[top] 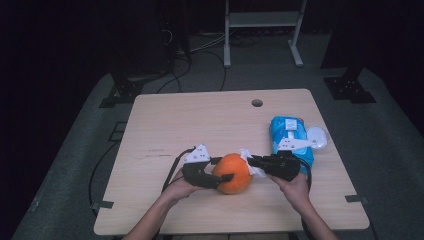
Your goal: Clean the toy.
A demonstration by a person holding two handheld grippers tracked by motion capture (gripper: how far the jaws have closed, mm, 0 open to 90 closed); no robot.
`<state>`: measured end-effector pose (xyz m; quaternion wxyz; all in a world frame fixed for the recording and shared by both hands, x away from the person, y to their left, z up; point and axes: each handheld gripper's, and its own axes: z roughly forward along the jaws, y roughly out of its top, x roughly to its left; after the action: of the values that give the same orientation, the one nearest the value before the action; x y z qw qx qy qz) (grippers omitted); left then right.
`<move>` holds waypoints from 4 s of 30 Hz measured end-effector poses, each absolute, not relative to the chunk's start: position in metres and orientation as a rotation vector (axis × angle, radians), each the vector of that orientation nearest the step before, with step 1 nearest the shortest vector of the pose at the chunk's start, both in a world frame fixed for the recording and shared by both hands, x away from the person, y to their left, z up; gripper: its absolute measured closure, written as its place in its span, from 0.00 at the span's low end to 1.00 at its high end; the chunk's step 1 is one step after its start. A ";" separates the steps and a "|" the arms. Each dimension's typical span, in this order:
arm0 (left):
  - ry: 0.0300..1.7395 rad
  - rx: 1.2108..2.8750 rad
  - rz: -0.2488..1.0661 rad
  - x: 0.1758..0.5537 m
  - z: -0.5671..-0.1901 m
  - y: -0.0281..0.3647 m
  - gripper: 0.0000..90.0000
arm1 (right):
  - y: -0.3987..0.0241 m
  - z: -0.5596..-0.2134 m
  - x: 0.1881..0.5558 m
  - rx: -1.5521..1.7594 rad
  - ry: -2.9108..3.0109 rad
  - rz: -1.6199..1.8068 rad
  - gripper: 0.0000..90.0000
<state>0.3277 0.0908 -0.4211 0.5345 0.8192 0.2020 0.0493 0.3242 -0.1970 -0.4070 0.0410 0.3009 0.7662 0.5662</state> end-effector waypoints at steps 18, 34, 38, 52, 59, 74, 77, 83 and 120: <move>0.421 1.950 0.215 0.328 -0.425 0.081 0.31 | -0.184 -0.398 0.322 0.800 2.316 1.634 0.92; 0.408 1.969 0.229 0.322 -0.426 0.075 0.36 | -0.174 -0.389 0.315 0.738 2.278 1.572 0.92; 0.419 1.968 0.229 0.322 -0.426 0.076 0.36 | -0.194 -0.401 0.325 0.857 2.257 1.574 0.92; 0.442 1.951 0.225 0.322 -0.427 0.073 0.35 | -0.166 -0.392 0.299 0.679 2.330 1.576 0.92; 0.379 1.978 0.244 0.316 -0.427 0.069 0.35 | -0.166 -0.387 0.316 0.725 2.291 1.550 0.92; 0.367 1.973 0.160 0.317 -0.429 0.075 0.28 | -0.202 -0.404 0.314 0.832 2.331 1.528 0.92; 0.378 1.976 0.180 0.316 -0.429 0.073 0.32 | -0.200 -0.401 0.306 0.809 2.318 1.520 0.92; 0.422 1.965 0.181 0.317 -0.429 0.067 0.33 | -0.181 -0.390 0.290 0.678 2.334 1.526 0.92; 0.299 1.996 0.231 0.308 -0.431 0.058 0.36 | -0.156 -0.386 0.293 0.604 2.368 1.450 0.92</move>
<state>0.3077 0.0580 -0.4309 0.5268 0.8352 0.1252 0.0965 0.2929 -0.1561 -0.3860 0.1492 0.2101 0.8240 0.5046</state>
